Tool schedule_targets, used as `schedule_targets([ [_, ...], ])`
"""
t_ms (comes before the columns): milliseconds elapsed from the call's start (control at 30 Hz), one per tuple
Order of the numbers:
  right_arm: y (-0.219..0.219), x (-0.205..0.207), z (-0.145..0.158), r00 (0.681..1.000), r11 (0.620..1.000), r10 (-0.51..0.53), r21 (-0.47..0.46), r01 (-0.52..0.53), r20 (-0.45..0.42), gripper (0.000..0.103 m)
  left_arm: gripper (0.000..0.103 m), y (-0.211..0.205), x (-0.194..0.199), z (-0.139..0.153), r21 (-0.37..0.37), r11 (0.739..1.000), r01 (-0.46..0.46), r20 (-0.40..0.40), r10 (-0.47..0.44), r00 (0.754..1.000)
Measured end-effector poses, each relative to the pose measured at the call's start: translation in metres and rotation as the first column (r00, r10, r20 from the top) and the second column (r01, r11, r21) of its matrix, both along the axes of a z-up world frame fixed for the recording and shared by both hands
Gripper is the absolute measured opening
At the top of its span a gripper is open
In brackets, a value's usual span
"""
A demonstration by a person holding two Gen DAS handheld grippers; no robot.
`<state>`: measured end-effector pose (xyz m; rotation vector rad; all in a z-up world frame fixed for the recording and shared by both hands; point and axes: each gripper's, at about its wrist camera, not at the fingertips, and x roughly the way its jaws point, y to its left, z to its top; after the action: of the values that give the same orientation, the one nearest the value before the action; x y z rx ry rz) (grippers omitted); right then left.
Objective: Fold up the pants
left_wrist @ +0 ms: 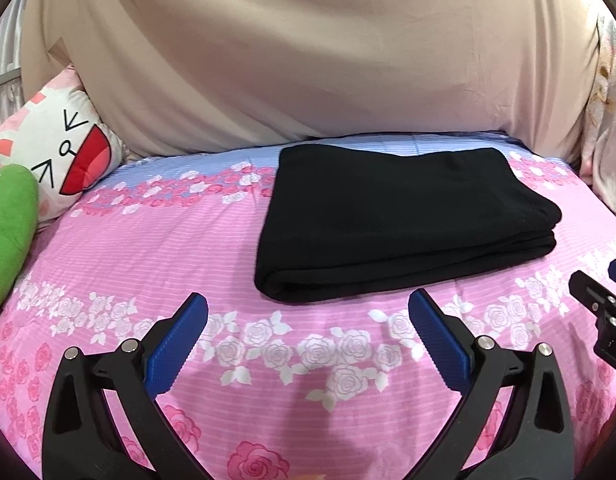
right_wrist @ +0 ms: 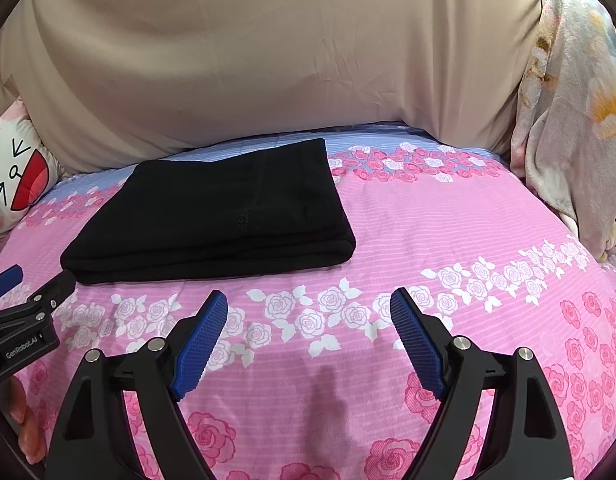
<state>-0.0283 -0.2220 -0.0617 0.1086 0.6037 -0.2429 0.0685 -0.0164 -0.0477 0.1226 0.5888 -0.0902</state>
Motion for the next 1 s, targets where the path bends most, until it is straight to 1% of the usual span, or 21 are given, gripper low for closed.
schedule_targets([
  [100, 0.000, 0.000, 0.000, 1.000, 1.000, -0.001, -0.001, 0.001, 0.000, 0.081, 0.098, 0.002, 0.000, 0.001, -0.010, 1.000, 0.002, 0.002, -0.002, 1.000],
  [167, 0.000, 0.000, 0.000, 1.000, 1.000, 0.000, -0.001, 0.000, 0.000, 0.081, 0.098, 0.003, 0.000, 0.001, -0.027, 1.000, 0.014, -0.006, -0.014, 1.000],
  [300, 0.000, 0.000, 0.000, 1.000, 1.000, 0.001, -0.001, -0.001, 0.000, 0.081, 0.098, 0.006, 0.004, -0.001, -0.038, 0.999, 0.003, -0.030, -0.004, 1.000],
  [433, 0.000, 0.000, 0.000, 1.000, 1.000, 0.000, -0.001, 0.000, -0.001, 0.081, 0.098, 0.006, 0.005, -0.002, -0.033, 0.999, -0.003, -0.038, 0.002, 0.999],
  [533, -0.001, 0.001, 0.000, 1.000, 1.000, 0.003, 0.000, -0.003, -0.002, 0.081, 0.098, 0.005, 0.004, -0.002, -0.021, 1.000, -0.020, -0.024, 0.019, 1.000],
  [600, 0.000, 0.001, 0.000, 1.000, 1.000, 0.002, -0.001, -0.002, -0.003, 0.081, 0.098, 0.005, 0.002, -0.002, -0.025, 0.999, -0.021, -0.017, 0.021, 1.000],
  [733, 0.000, 0.001, 0.000, 1.000, 1.000, 0.001, -0.001, -0.001, -0.002, 0.081, 0.098, 0.006, 0.000, 0.000, -0.058, 0.998, 0.019, -0.015, -0.020, 1.000],
  [800, 0.000, 0.000, 0.000, 1.000, 1.000, 0.000, -0.002, 0.000, -0.002, 0.082, 0.098, 0.005, -0.002, 0.000, -0.054, 0.998, 0.032, -0.008, -0.032, 0.999],
  [900, -0.001, 0.001, 0.000, 1.000, 1.000, 0.002, -0.001, -0.002, -0.002, 0.082, 0.098, -0.002, -0.006, 0.002, -0.027, 0.998, 0.049, 0.010, -0.048, 0.999],
  [1000, -0.001, 0.001, 0.000, 1.000, 1.000, 0.003, -0.002, -0.003, -0.002, 0.082, 0.098, -0.002, -0.005, 0.001, -0.024, 0.999, 0.038, 0.003, -0.038, 0.999],
])
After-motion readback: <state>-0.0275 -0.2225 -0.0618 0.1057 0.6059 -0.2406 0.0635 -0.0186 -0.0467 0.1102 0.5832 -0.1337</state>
